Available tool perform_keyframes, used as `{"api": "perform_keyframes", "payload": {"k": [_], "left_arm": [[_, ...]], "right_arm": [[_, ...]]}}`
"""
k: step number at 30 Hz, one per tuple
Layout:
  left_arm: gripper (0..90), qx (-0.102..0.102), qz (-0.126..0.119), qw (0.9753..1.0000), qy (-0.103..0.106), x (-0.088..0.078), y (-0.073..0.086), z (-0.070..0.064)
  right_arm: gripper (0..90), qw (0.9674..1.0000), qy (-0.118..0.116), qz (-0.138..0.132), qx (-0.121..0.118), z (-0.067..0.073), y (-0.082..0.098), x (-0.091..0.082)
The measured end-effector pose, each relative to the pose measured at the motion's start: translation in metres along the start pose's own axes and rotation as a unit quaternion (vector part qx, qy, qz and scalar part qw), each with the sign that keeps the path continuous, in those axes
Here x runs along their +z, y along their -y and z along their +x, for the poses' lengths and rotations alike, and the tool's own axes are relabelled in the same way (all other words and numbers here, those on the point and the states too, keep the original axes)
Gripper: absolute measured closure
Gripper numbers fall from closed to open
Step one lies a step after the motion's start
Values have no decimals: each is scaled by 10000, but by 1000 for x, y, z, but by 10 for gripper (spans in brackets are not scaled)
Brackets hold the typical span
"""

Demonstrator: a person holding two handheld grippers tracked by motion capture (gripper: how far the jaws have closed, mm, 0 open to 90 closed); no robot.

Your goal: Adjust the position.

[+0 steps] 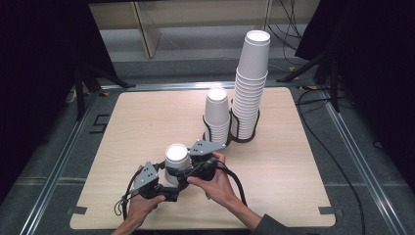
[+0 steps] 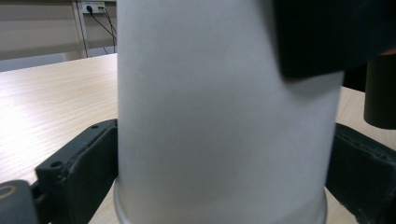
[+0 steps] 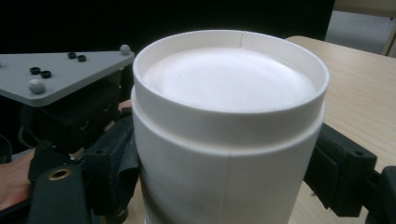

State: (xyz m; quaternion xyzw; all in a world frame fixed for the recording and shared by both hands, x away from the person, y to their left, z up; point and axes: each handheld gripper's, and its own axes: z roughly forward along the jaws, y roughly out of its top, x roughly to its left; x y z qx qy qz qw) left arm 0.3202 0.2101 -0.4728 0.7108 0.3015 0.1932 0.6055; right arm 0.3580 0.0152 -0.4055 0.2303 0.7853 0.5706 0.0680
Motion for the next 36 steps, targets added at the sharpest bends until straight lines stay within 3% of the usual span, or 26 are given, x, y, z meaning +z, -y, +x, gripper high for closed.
{"api": "perform_keyframes", "payload": {"k": [1, 6, 9, 10, 11, 14, 18, 23, 26, 28, 29, 30, 32, 33, 35, 36], "left_arm": [[32, 3, -2, 10000, 38, 0, 0, 0], [50, -11, -96, 9999, 42, 0, 0, -2], [67, 28, -26, 10000, 22, -1, -1, -3], [73, 116, 4, 9999, 13, -2, -2, -3], [79, 137, 29, 9999, -1, -1, -2, -4], [95, 182, 2, 9998, 80, -1, -4, -4], [106, 508, 219, 9985, 48, -2, -6, -5], [116, 851, 655, 9942, 8, -5, -9, -7], [116, 1035, 881, 9907, 41, -5, -9, -8], [118, 1104, 966, 9891, 106, -5, -8, -8], [119, 1198, 1135, 9862, 101, -5, -9, -10], [119, 1250, 1188, 9850, 111, -5, -8, -10], [120, 1289, 1235, 9838, 156, -5, -8, -10], [120, 1383, 1350, 9810, 140, -6, -10, -11], [120, 1358, 1332, 9816, 159, -6, -10, -12], [121, 1406, 1357, 9806, 153, -7, -10, -12]], "right_arm": [[210, 9999, -133, -36, 17, 1, 0, 1], [209, 9997, -169, -8, 161, 5, 0, 0], [203, 9997, -106, 90, 185, 5, -2, -2], [199, 9997, -130, 120, 192, 4, -2, -3], [196, 9999, -142, 86, 47, 2, -2, -3], [185, 9996, -248, 99, 74, 0, -3, -4], [163, 9995, -311, 86, 32, -7, -14, -18], [168, 9988, -411, 268, -60, -15, -28, -44], [170, 9985, -436, 315, -138, -16, -29, -49], [171, 9975, -466, 528, -88, -16, -28, -52], [173, 9968, -472, 596, -253, -17, -27, -53], [175, 9961, -517, 692, -185, -16, -26, -53], [175, 9957, -523, 708, -294, -17, -25, -53], [176, 9946, -573, 807, -303, -16, -23, -52], [176, 9941, -605, 857, -292, -16, -22, -52], [176, 9938, -590, 871, -357, -16, -21, -51]]}}
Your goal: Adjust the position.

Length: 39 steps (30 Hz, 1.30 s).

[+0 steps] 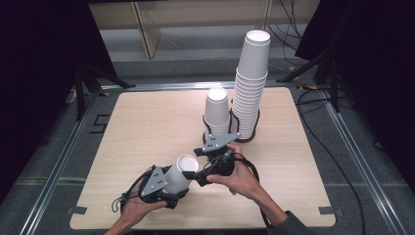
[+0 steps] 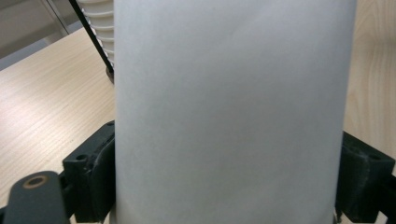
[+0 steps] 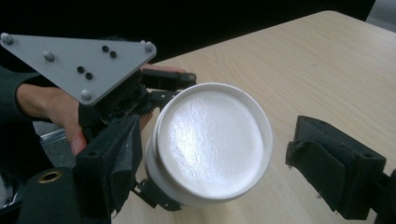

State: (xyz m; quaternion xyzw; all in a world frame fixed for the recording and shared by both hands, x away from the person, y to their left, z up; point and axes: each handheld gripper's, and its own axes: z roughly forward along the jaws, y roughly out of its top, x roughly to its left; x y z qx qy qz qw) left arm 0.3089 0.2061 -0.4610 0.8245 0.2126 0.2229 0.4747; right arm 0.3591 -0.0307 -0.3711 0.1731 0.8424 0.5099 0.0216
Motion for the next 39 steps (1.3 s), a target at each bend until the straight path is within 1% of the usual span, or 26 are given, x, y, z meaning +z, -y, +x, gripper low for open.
{"api": "perform_keyframes", "payload": {"k": [1, 3, 4, 5, 6, 7, 8, 9, 10, 11, 15, 18, 21, 22, 23, 25, 27, 28, 29, 31, 32, 33, 36, 37, 38, 39], "left_arm": [[121, 100, 91, 9999, 38, -1, 0, 0], [121, 222, 146, 9996, -37, 0, 0, -2], [122, 189, 110, 9998, -38, 1, 1, -3], [122, 234, 163, 9996, -31, 0, 1, -4], [123, 237, 162, 9996, 33, 1, 0, -4], [123, 310, 171, 9994, 33, 2, 0, -6], [124, 310, 171, 9994, 33, 2, 0, -6], [124, 389, 240, 9990, 20, 1, -1, -6], [124, 383, 213, 9990, 72, 2, -1, -7], [124, 486, 282, 9984, 61, 1, -1, -8], [125, 557, 312, 9979, 111, 2, -1, -10], [125, 666, 372, 9970, 137, 2, -2, -10], [126, 699, 412, 9966, 161, 2, -2, -11], [126, 767, 487, 9958, 142, 1, -3, -11], [126, 795, 463, 9956, 168, 2, -2, -12], [127, 801, 468, 9955, 169, 3, -2, -12], [127, 912, 589, 9939, 181, 2, -2, -13], [127, 912, 589, 9939, 181, 2, -2, -13], [127, 942, 619, 9934, 214, 2, -2, -14], [127, 958, 588, 9934, 218, 3, -2, -14], [127, 1041, 676, 9920, 252, 3, -2, -14], [127, 1049, 688, 9918, 259, 3, -2, -14], [117, 1027, 649, 9923, 228, 3, -2, -13], [106, 973, 536, 9936, 220, 4, -1, -13], [106, 1019, 513, 9933, 193, 3, -1, -12], [96, 914, 392, 9948, 210, 3, 0, -11]], "right_arm": [[176, 10000, -1, 25, 8, 1, 1, 1], [176, 9999, -53, 107, -14, 1, 2, 1], [176, 9998, -104, 172, 24, 1, 3, 2], [176, 9995, -87, 260, 136, 3, 4, 2], [176, 9996, -105, 248, -29, 1, 5, 3], [176, 9992, -152, 361, -25, 1, 8, 5], [176, 9992, -152, 361, -25, 1, 8, 5], [176, 9991, -166, 386, -110, 0, 9, 7], [176, 9987, -195, 470, 62, 2, 11, 7], [176, 9982, -229, 551, -32, 1, 13, 10], [179, 9971, -323, 694, -31, 2, 17, 15], [182, 9967, -358, 730, -22, 3, 18, 17], [183, 9961, -408, 777, -36, 2, 19, 19], [182, 9954, -440, 841, 107, 4, 20, 19], [182, 9957, -462, 805, 5, 3, 20, 21], [181, 9955, -486, 811, 0, 3, 21, 22], [179, 9949, -534, 860, 22, 3, 22, 25], [180, 9947, -534, 883, 35, 3, 23, 25], [182, 9938, -552, 944, 209, 5, 23, 25], [192, 9935, -582, 957, 181, 4, 24, 26], [204, 9935, -609, 943, 193, 4, 24, 27], [220, 9935, -629, 928, 186, 3, 24, 27], [226, 9936, -629, 925, 164, 3, 24, 27], [232, 9941, -622, 879, 112, 2, 24, 26], [232, 9941, -622, 879, 112, 2, 24, 26], [234, 9948, -603, 821, 61, 0, 23, 25]]}}
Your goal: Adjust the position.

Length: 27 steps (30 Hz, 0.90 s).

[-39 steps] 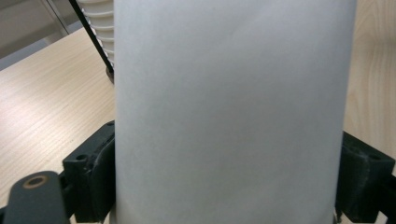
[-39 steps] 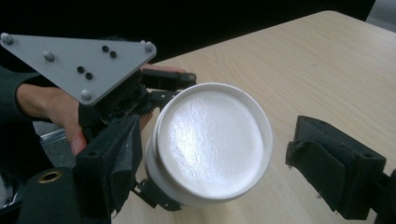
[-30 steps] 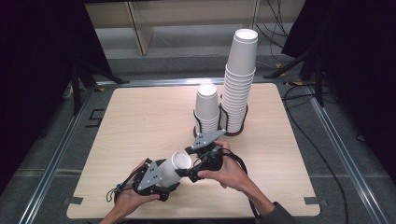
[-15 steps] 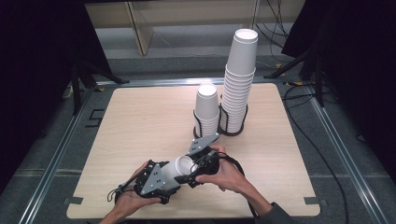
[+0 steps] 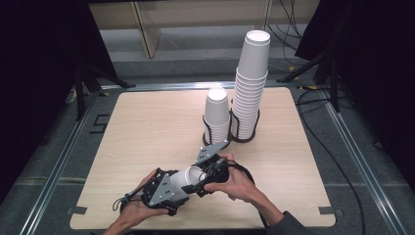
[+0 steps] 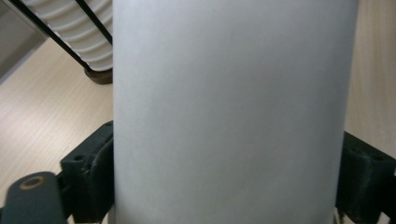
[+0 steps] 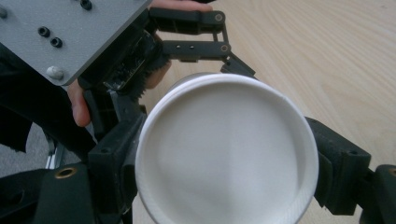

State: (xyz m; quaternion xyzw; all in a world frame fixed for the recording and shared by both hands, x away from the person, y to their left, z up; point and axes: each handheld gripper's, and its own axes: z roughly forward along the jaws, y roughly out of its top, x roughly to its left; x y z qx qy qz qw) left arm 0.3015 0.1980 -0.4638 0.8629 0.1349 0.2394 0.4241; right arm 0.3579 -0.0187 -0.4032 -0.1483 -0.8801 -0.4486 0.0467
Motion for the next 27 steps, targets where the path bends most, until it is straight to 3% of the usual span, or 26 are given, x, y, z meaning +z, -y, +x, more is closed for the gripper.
{"api": "perform_keyframes", "payload": {"k": [2, 3, 9, 10, 11, 12, 13, 14, 16, 17, 18, 21, 22, 23, 24, 25, 27], "left_arm": [[77, -92, -341, 9994, 14, 1, 2, 2], [69, -159, -477, 9987, -38, 0, 3, 2], [36, -512, -1205, 9913, -93, -8, 5, 10], [31, -565, -1344, 9893, -109, -11, 5, 11], [29, -565, -1344, 9893, -109, -11, 5, 11], [29, -625, -1469, 9871, -97, -11, 4, 11], [28, -658, -1558, 9855, -102, -12, 4, 11], [27, -660, -1570, 9853, -120, -13, 4, 12], [26, -681, -1774, 9817, -136, -13, 4, 11], [26, -681, -1774, 9817, -136, -13, 4, 11], [27, -736, -1869, 9795, -124, -14, 4, 12], [41, -718, -1808, 9808, -102, -16, 4, 13], [41, -720, -1784, 9813, -59, -17, 3, 13], [54, -734, -1808, 9808, -41, -16, 3, 14], [60, -739, -1809, 9807, 0, -16, 3, 14], [60, -733, -1692, 9829, 6, -18, 2, 15], [75, -751, -1650, 9834, 25, -18, 1, 16]], "right_arm": [[237, 9998, -51, -54, 163, -1, 0, -3], [239, 9998, -70, -145, 109, -3, 0, -5], [242, 9959, -339, -602, 587, -11, -1, -21], [242, 9957, -316, -728, 484, -14, -1, -24], [242, 9957, -316, -728, 484, -14, -1, -24], [242, 9954, -314, -769, 478, -14, -2, -25], [242, 9946, -356, -746, 630, -13, -2, -28], [242, 9943, -386, -788, 613, -13, -3, -29], [242, 9934, -414, -900, 575, -15, -3, -30], [242, 9934, -414, -900, 575, -15, -3, -30], [243, 9914, -571, -964, 670, -15, -3, -30], [242, 9920, -503, -970, 638, -17, -2, -32], [242, 9918, -518, -978, 634, -18, -2, -33], [241, 9903, -608, -977, 777, -20, 0, -33], [239, 9900, -635, -1025, 737, -22, 1, -32], [239, 9900, -635, -1025, 737, -22, 1, -32], [237, 9895, -676, -1008, 788, -25, 2, -33]]}}
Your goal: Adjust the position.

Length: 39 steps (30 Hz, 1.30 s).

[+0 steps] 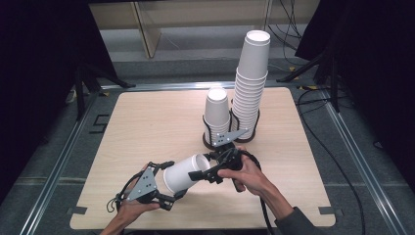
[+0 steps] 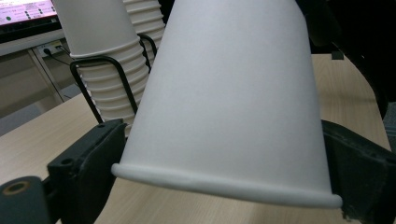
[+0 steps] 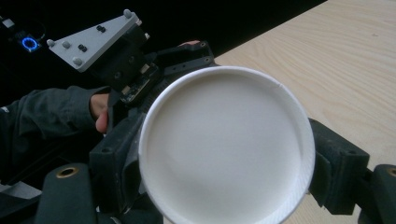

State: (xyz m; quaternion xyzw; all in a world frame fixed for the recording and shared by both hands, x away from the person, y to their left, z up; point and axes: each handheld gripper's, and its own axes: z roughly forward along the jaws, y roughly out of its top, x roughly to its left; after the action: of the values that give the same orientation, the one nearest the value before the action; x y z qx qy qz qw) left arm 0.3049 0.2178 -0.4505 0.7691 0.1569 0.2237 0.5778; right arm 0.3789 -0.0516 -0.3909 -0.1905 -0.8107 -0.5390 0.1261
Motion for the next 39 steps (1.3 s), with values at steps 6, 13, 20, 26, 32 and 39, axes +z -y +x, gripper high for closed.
{"api": "perform_keyframes", "payload": {"k": [6, 13, 20, 26, 32, 39], "left_arm": [[102, 7, 216, 9997, 61, 1, -1, 1], [109, 123, 658, 9977, 84, 2, -1, 0], [109, 345, 1120, 9928, 250, 8, 0, -4], [110, 558, 1443, 9871, 417, 12, 0, -11], [110, 935, 1745, 9785, 572, 12, -2, -14], [110, 1099, 1832, 9751, 596, 10, -5, -16]], "right_arm": [[225, 9997, -112, 133, 153, -6, 4, -1], [168, 9966, 459, 562, -385, -3, 0, -4], [178, 9723, 1159, 1361, -1505, 25, -14, -6], [183, 9464, 1308, 2137, -2037, 38, -9, 6], [181, 9174, 1270, 2821, -2505, 42, -1, 25], [182, 8980, 1324, 3178, -2741, 42, 4, 37]]}}
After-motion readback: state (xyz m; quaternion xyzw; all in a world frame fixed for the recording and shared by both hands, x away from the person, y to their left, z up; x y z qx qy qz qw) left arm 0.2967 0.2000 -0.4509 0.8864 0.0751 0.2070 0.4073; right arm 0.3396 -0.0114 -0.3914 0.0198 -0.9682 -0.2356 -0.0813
